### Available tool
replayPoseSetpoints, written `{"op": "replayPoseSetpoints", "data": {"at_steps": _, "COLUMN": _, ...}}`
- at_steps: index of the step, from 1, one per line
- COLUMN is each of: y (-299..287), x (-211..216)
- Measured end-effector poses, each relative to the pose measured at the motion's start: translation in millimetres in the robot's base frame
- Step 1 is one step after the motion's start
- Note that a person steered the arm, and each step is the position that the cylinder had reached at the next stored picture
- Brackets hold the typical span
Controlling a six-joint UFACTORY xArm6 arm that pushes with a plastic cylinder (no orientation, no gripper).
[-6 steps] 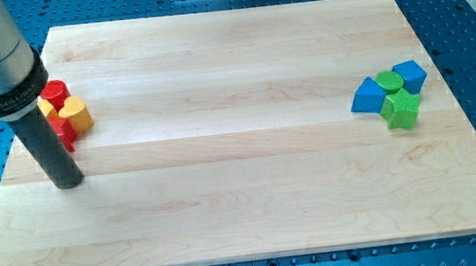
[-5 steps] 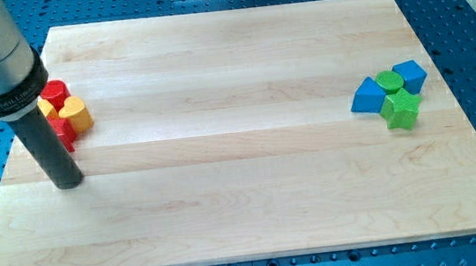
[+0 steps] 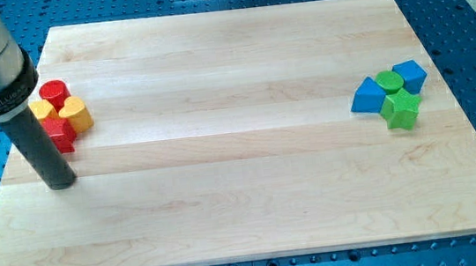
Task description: Separate the yellow blocks from the red blocks
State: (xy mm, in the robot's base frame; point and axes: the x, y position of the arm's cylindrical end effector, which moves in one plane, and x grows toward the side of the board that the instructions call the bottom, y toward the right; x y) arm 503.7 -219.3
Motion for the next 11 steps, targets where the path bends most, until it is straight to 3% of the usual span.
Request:
{"op": "replayPoseSetpoints", "data": {"at_steps": 3, "y": -20.7, "x": 11.7}}
{"op": "replayPoseSetpoints", "data": {"at_steps": 4, "y": -69.7, "x": -7.6}}
{"op": "replayPoseSetpoints", "data": {"at_steps": 5, "y": -85.4, "x": -57.4}}
{"op": "replayPoseSetpoints", "data": {"at_steps": 7, "y": -62.0, "x": -110.7}}
{"op": "replayPoseSetpoints", "data": {"at_steps": 9, "y": -4.1, "x": -95.3}}
{"op": "replayPoseSetpoints", "data": {"at_steps": 10, "y": -50.1, "x": -74.6}}
{"op": "replayPoseSetpoints", "data": {"at_steps": 11, "y": 8.6, "x": -64.5}}
